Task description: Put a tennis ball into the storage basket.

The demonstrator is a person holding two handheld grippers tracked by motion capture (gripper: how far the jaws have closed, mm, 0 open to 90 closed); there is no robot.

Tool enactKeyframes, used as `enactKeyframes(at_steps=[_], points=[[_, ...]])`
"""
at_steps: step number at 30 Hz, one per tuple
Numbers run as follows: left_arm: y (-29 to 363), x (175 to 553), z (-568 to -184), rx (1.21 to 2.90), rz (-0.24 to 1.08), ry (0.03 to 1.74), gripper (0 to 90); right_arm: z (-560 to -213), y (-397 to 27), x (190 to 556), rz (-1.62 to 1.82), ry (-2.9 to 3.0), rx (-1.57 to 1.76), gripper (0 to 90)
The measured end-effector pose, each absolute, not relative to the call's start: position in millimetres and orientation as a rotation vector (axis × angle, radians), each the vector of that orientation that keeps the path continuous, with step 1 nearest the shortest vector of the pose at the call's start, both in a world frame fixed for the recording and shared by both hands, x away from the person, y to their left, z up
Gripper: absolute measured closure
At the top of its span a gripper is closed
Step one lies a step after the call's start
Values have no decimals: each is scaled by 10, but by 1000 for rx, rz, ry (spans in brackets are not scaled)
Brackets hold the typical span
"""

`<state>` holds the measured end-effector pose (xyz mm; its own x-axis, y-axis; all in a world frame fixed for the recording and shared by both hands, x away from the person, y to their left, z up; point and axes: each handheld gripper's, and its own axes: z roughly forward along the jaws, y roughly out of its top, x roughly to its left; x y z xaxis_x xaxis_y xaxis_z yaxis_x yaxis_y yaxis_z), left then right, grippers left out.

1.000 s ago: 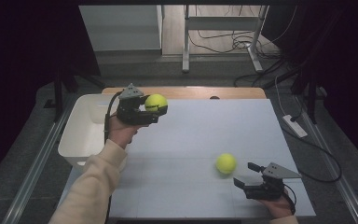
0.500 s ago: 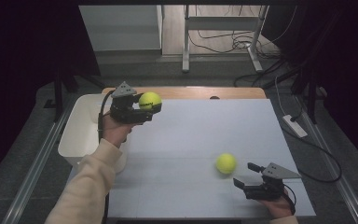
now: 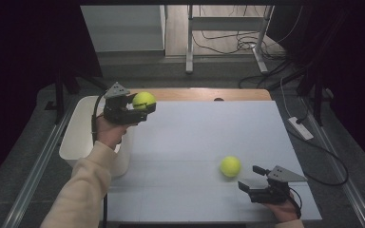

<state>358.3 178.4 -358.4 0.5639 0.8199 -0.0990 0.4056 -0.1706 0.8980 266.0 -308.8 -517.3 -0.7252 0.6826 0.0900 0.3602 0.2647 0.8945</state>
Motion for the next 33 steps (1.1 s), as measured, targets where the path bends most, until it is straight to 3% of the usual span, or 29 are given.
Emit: enactKeyframes(at_steps=[33], points=[[2130,3581,-3545,1749,579,1109,263,-5168,-3084,2658,1446,2223,957,113]])
